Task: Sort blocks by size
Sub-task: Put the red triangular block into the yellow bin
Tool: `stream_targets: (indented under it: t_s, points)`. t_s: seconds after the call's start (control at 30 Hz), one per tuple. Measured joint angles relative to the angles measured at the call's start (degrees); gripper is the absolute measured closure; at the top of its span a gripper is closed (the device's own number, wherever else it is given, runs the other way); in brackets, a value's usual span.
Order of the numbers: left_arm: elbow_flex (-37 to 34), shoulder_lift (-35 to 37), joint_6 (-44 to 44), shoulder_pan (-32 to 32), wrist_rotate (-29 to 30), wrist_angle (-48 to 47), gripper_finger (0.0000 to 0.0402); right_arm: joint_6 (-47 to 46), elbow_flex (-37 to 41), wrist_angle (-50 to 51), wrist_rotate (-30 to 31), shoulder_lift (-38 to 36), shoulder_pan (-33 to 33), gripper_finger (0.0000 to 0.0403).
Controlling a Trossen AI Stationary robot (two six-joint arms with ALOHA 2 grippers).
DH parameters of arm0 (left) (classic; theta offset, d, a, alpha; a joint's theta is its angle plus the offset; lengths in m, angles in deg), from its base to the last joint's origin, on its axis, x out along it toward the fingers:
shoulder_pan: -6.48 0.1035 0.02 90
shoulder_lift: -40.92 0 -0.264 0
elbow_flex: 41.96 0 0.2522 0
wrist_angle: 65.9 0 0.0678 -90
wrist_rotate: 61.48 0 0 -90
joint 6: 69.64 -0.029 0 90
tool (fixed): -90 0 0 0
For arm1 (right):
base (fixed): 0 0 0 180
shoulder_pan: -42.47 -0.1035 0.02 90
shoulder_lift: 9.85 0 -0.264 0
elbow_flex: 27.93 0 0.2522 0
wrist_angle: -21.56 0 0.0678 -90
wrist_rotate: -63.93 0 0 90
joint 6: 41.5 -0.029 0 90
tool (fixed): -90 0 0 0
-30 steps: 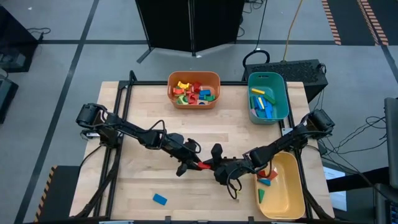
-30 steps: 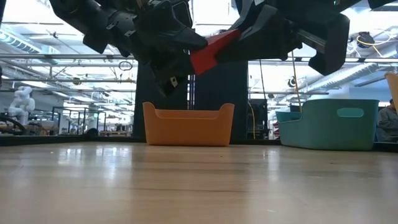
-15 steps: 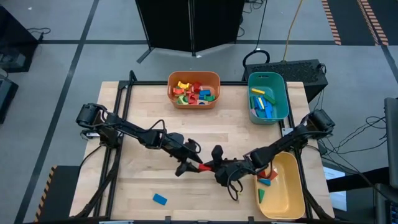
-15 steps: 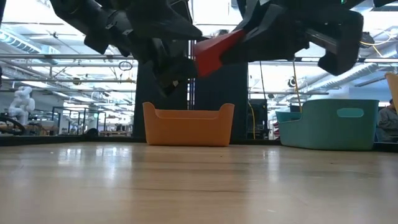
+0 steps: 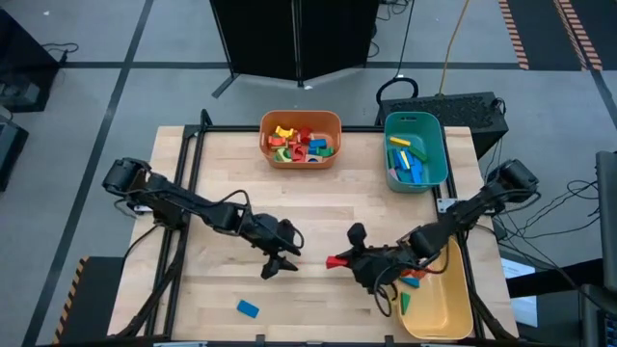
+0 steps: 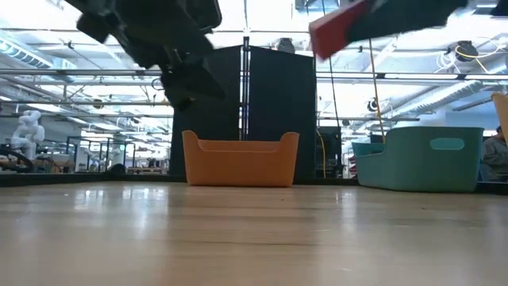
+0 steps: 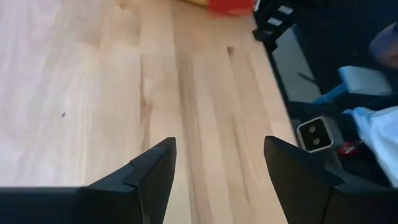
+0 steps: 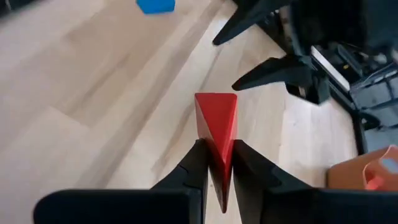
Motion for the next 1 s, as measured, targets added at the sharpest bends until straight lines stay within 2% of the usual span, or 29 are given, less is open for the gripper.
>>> stream_targets:
  t_s: [0.17,0.33,0.73,1.0]
  points:
    - [0.03,2.01,0.24,-4.14,6.30,-4.29,0.0160,-10.82,0.00,7.40,-0.61,-4.32,-3.11,0.0362]
    - [-0.03,2.46,1.28,-8.79,9.82,-6.91,0.0159,-22.76,0.00,16.01,-3.37,-9.17,-7.72,0.0361]
    - [-0.03,2.67,2.17,-17.24,11.19,-8.67,0.0159,-35.19,0.00,20.82,-3.32,-19.30,-17.22,0.0360]
    - [-0.03,2.67,2.15,-23.11,15.25,-10.19,0.0159,-49.16,0.00,35.42,-3.88,-22.94,-20.83,0.0360]
